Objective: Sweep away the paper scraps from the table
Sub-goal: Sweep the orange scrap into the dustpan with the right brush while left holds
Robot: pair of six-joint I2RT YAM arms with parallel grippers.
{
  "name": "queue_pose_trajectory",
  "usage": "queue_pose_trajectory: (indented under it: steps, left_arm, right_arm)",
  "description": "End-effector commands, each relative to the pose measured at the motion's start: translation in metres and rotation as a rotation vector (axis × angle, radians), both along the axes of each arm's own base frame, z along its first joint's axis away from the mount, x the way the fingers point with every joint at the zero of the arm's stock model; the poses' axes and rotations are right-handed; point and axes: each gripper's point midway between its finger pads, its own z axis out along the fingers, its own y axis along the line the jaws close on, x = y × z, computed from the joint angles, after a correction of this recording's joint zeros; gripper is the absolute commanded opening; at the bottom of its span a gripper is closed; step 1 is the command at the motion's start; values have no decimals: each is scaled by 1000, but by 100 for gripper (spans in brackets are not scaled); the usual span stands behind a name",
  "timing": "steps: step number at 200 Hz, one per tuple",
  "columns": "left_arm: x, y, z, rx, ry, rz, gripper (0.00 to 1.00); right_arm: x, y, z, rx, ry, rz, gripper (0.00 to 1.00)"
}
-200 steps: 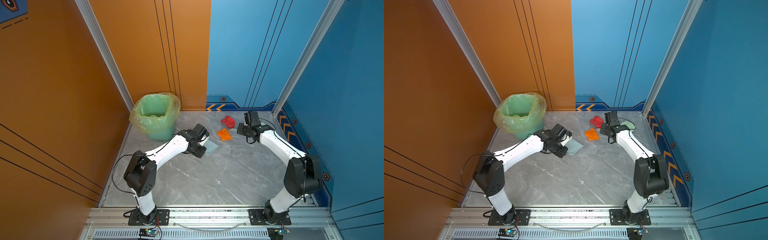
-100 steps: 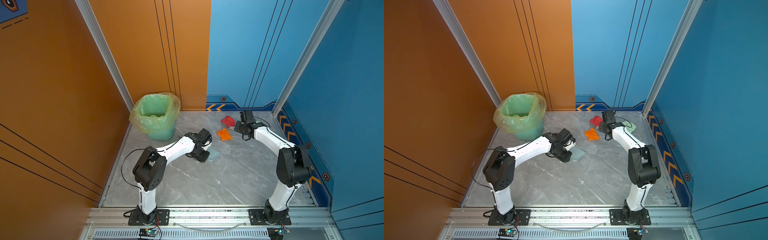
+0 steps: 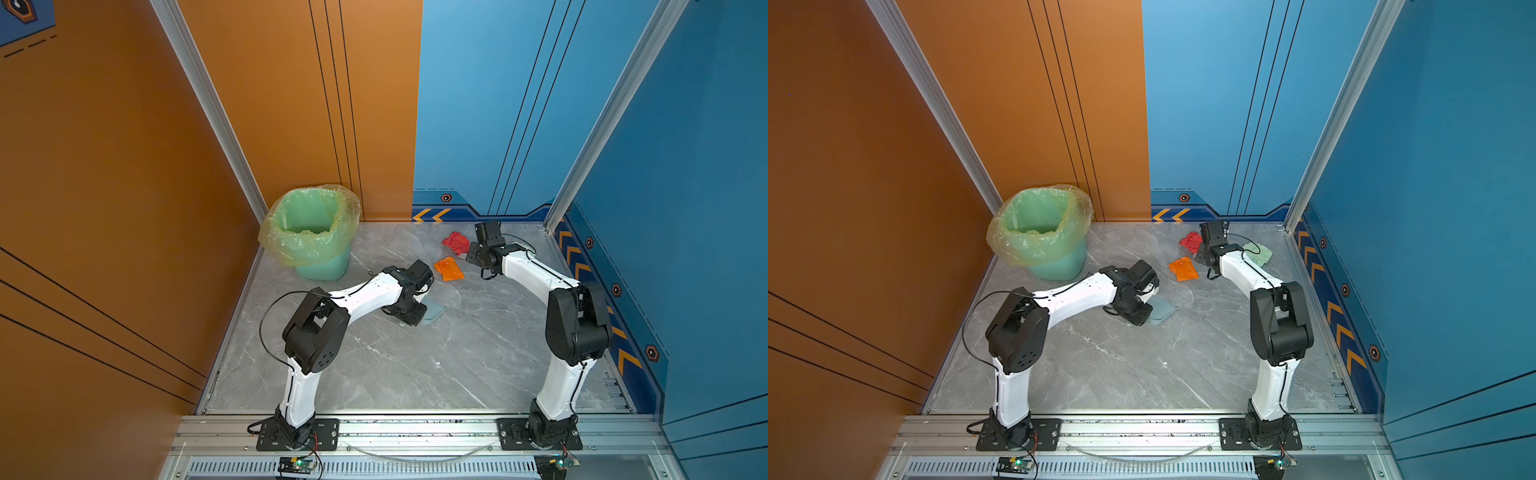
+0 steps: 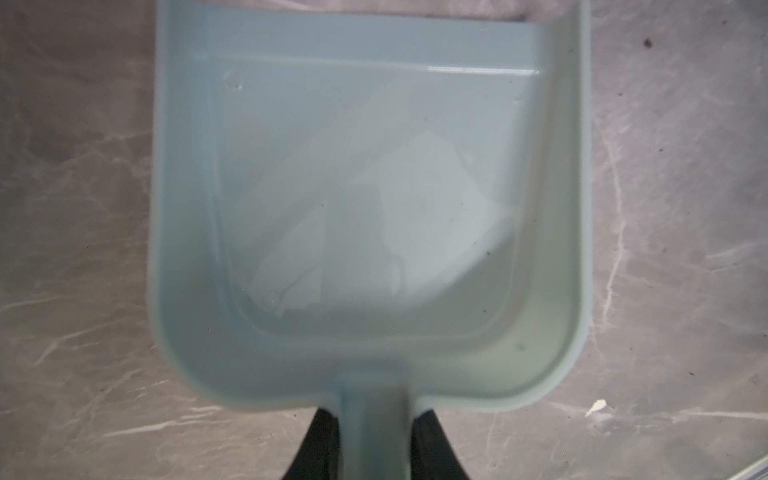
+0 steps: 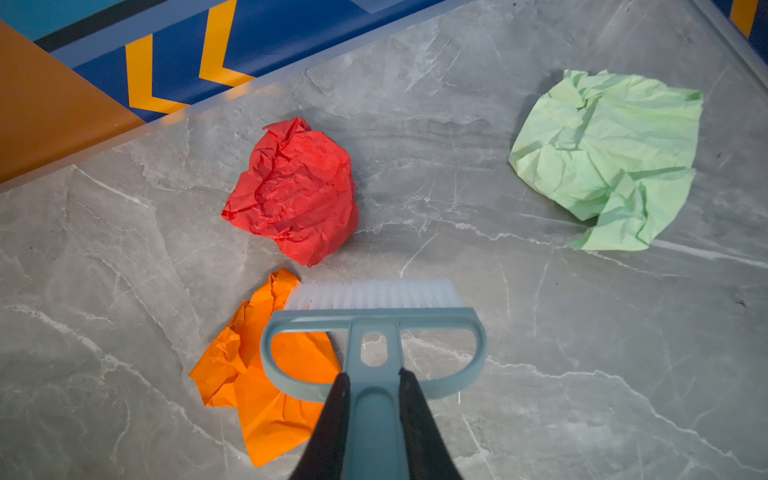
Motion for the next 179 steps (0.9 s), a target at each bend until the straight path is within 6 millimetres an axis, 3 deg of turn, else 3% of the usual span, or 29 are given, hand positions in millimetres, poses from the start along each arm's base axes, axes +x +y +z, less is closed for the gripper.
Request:
queue_pose_trajectory:
  steps: [1,53,125,179]
  left_arm:
    - [2,2,-2,58,-8,7,5]
    - [1,-3,-13,74,7,-11,4]
    - [1,0,-13,88,-2,-10,4]
    - [-1,0,-17,96,4,-14,4]
  right_arm:
    - [2,3,2,-45,1,6,0]
    - [-9,18,-19,-95,71,74,0]
    - [-35,43,-45,-123,177,188,0]
    - [-76,69,-49,-147,278,344,0]
